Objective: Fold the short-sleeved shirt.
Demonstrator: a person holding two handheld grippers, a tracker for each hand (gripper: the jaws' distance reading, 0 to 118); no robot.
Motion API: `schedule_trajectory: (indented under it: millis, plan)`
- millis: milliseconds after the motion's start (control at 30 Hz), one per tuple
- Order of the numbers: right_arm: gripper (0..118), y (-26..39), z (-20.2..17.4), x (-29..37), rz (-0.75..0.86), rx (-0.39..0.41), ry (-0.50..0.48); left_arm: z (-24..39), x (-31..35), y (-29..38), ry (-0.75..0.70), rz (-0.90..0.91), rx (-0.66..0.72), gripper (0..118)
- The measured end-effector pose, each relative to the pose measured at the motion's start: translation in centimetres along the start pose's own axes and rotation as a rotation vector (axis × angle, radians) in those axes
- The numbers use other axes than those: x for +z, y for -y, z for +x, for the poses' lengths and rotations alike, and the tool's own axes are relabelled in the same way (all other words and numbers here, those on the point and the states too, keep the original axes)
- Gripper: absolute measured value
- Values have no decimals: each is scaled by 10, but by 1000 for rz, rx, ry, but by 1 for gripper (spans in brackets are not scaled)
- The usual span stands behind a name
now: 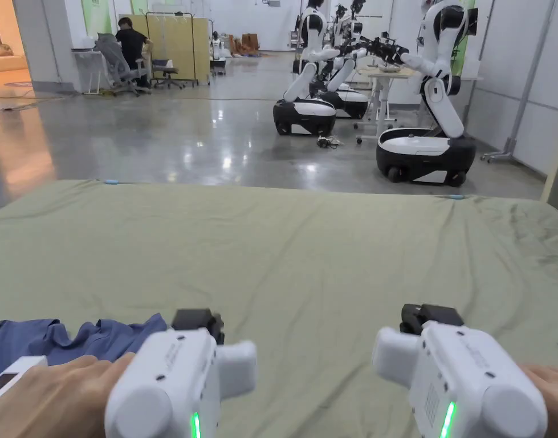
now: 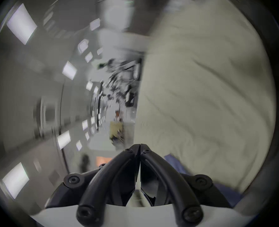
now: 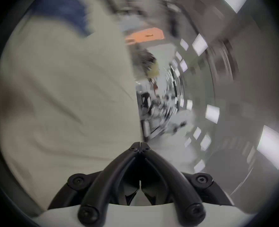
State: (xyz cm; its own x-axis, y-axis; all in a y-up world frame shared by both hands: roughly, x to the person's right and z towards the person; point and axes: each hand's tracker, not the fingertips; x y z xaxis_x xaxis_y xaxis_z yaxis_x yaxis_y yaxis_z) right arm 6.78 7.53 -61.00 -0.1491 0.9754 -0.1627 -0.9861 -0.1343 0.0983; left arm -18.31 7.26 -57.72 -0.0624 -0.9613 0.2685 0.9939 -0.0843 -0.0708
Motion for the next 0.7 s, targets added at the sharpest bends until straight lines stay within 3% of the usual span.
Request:
schedule_trajectory:
  millis: [33, 100, 133, 200, 267, 333, 367, 433, 467, 533, 567, 700]
  plan:
    - [0, 2, -13, 1, 43, 181, 40, 12, -2, -1, 10, 1, -102, 3]
    - [0, 7, -28, 5, 98, 375, 64, 31, -4, 4, 28, 21, -222, 3]
    - [0, 9, -33, 8, 118, 400, 68, 35, -6, 2, 33, 9, -207, 3]
    - [0, 7, -32, 16, 149, 333, 50, 31, -5, -1, 73, 11, -60, 3]
    - [0, 3, -22, 16, 105, 127, 79, 14, -4, 5, 112, 15, 193, 3]
    - [0, 1, -1, 11, 48, -237, 97, -12, -2, 12, 79, 30, 550, 3]
    - [0, 4, 14, 3, 17, -507, 62, -30, -2, 25, 100, 39, 763, 3]
    - [0, 26, 42, -15, -26, -1103, -114, -50, 2, 50, 93, 53, 1168, 3]
    - [0, 42, 48, -23, -49, -1311, -182, -52, 3, 67, 132, 94, 1320, 3]
    - [0, 60, 50, -26, -87, -1538, -158, -50, -1, 93, 107, 89, 1504, 3]
    - [0, 65, 48, -24, -54, -1602, -158, -47, -1, 100, 88, 68, 1554, 3]
    - [0, 63, 41, -20, -54, -1705, -171, -48, -5, 112, 90, 77, 1693, 3]
